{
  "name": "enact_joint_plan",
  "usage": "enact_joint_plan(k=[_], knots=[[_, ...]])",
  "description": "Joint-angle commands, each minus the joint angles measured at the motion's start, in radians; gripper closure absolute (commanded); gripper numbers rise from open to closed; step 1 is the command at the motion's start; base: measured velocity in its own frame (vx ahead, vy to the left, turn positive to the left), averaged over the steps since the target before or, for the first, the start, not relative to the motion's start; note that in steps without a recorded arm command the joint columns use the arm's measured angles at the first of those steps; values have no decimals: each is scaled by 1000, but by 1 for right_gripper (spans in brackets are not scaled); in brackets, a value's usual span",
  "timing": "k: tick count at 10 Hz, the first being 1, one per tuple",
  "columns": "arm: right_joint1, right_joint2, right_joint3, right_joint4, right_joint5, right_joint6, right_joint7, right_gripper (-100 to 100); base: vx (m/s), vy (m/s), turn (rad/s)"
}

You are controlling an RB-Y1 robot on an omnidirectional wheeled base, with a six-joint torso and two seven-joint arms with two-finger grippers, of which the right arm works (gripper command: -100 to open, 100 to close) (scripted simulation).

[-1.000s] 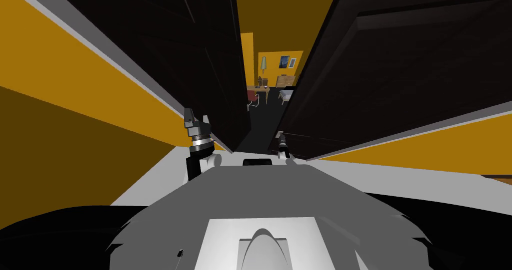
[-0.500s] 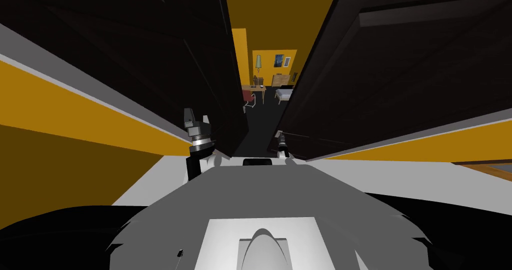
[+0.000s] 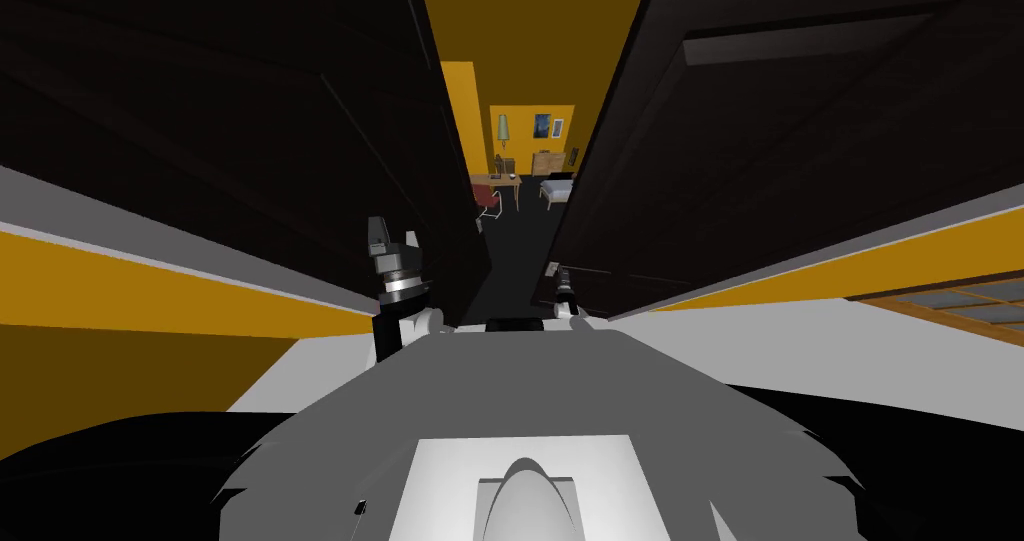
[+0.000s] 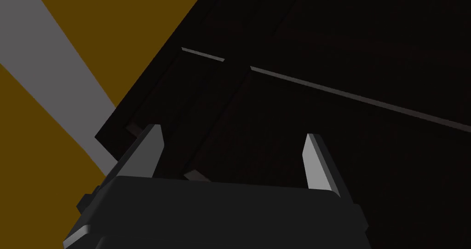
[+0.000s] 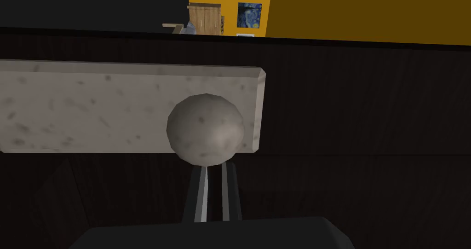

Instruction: Push the door open

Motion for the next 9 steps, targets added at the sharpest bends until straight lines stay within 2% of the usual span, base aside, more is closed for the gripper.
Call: enact_joint_plan(k=[1,2,5,8,9], knots=[[-15,-6,-7,17,-5,-13,7,100,210,56,-257],[-10,1,-2,10,-3,-5,4,-100,-11,83,-82],[-11,7,-1,7,-4,-2,4,-100,-189,64,-6],[-12,21,2,1,-5,2,5,-100,-237,117,-37],[-10,17,1,1,-4,1,4,-100,-124,72,-18]])
